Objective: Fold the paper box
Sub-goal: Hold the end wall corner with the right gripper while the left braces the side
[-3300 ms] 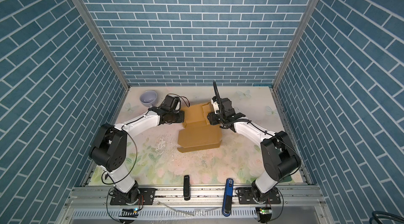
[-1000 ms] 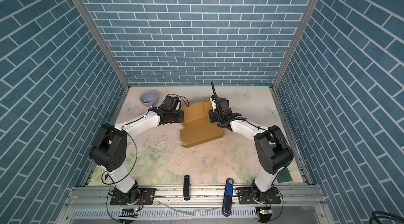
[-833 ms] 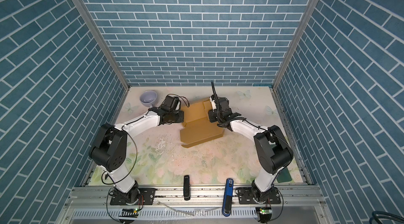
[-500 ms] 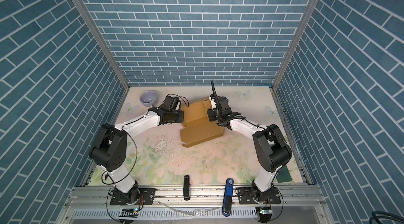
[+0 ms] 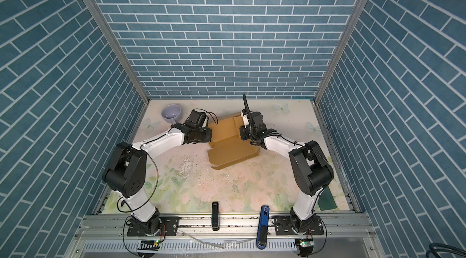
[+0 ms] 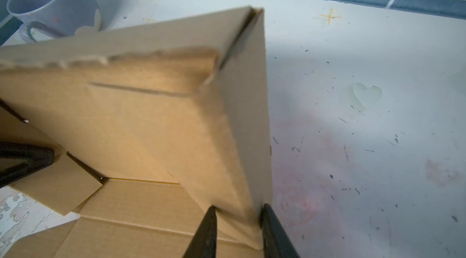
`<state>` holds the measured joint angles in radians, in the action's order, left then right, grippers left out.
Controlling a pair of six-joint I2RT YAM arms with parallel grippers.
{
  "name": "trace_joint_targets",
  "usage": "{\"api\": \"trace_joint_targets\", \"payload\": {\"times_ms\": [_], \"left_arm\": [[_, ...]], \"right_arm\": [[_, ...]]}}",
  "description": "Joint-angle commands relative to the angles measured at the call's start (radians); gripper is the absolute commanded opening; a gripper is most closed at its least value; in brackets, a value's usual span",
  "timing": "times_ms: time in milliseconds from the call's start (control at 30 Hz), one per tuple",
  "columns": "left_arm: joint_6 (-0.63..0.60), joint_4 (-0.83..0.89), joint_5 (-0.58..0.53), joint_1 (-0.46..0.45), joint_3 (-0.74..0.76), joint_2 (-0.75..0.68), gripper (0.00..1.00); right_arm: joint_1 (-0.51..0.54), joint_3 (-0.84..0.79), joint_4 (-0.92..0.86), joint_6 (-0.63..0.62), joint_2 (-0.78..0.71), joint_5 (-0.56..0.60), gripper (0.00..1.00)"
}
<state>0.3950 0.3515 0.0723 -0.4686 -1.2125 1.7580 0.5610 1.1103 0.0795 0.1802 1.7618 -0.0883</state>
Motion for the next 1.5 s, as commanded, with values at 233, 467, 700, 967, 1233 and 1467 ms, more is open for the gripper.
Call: {"api": "trace_joint_targets", "payload": {"times_ms": [233, 467, 700, 967, 1233, 1467], "left_arm": [[-0.102, 0.013, 0.115, -0.018, -0.031, 0.026, 0.05], [-0.120, 0.020, 0.126, -0.019, -0.041, 0.033, 0.05], [-0.138, 0.027, 0.133, -0.018, -0.053, 0.045, 0.05], [-0.154, 0.043, 0.135, -0.018, -0.064, 0.052, 0.05], [-0.160, 0.048, 0.145, -0.019, -0.074, 0.069, 0.05], [-0.172, 0.051, 0.155, -0.019, -0.081, 0.083, 0.05]], "right_arm": [[-0.009, 0.038, 0.114, -0.028, 0.016, -0.105, 0.40], [-0.026, 0.049, 0.160, -0.012, 0.053, -0.123, 0.41], [-0.035, 0.057, 0.181, -0.005, 0.073, -0.107, 0.48], [-0.063, 0.074, 0.179, 0.030, 0.103, -0.072, 0.48], [-0.072, 0.116, 0.133, 0.027, 0.142, -0.072, 0.46], [-0.079, 0.145, 0.106, 0.027, 0.170, -0.066, 0.43]]}}
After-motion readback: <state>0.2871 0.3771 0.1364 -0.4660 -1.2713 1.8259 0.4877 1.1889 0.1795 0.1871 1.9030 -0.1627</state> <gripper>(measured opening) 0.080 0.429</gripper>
